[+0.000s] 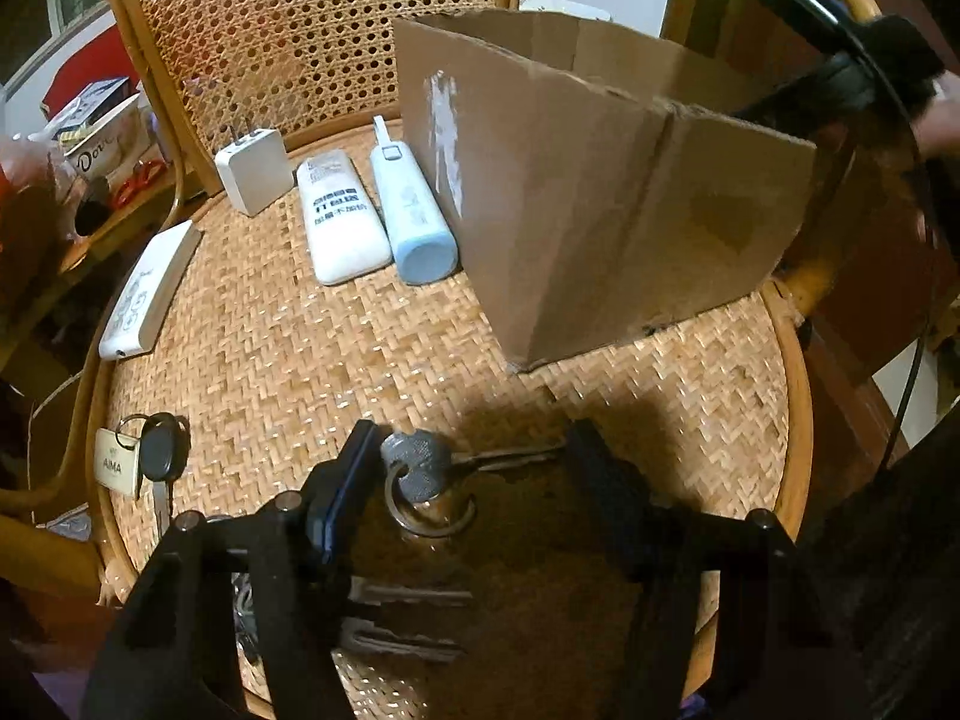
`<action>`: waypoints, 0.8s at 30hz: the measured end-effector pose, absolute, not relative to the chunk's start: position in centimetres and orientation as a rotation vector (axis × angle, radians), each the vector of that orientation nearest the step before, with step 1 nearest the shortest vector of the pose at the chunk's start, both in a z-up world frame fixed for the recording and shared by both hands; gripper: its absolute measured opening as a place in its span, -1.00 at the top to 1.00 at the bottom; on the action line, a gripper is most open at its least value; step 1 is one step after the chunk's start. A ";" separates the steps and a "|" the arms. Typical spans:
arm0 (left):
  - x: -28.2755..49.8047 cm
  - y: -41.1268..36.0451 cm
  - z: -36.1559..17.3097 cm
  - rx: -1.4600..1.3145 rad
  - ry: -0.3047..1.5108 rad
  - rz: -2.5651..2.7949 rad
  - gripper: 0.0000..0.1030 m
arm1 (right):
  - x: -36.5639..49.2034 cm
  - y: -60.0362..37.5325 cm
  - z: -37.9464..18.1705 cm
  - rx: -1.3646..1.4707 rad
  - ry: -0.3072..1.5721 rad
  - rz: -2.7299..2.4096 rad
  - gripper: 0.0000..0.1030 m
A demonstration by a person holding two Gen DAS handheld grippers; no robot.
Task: Organize rigid objects
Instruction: 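Reach down and grasp the silver key ring with the left tool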
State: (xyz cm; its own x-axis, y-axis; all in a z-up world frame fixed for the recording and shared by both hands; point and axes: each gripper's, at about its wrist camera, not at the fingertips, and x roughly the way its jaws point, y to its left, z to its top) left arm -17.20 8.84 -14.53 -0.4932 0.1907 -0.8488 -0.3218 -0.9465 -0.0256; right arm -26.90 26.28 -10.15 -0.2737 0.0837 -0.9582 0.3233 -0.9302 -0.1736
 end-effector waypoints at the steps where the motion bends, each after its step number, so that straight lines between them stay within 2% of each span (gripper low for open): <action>1: -17.1 8.8 -14.4 -1.382 0.176 2.467 -0.20 | -27.0 26.3 -10.2 1.790 0.510 -2.336 0.79; 13: -17.5 7.7 -12.1 -1.358 0.142 2.495 -0.20 | -26.9 26.3 -10.3 1.798 0.515 -2.340 0.79; 24: -18.3 6.0 -5.7 -1.220 0.159 2.618 -0.20 | -26.8 26.4 -10.3 1.802 0.507 -2.337 0.79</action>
State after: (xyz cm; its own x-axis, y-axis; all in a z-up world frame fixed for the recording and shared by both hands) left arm -18.31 6.03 -5.71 -0.6190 0.1769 -0.7652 -0.2683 -0.9633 -0.0057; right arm -26.78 26.41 -10.27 -0.2687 0.0885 -0.9592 0.3169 -0.9322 -0.1748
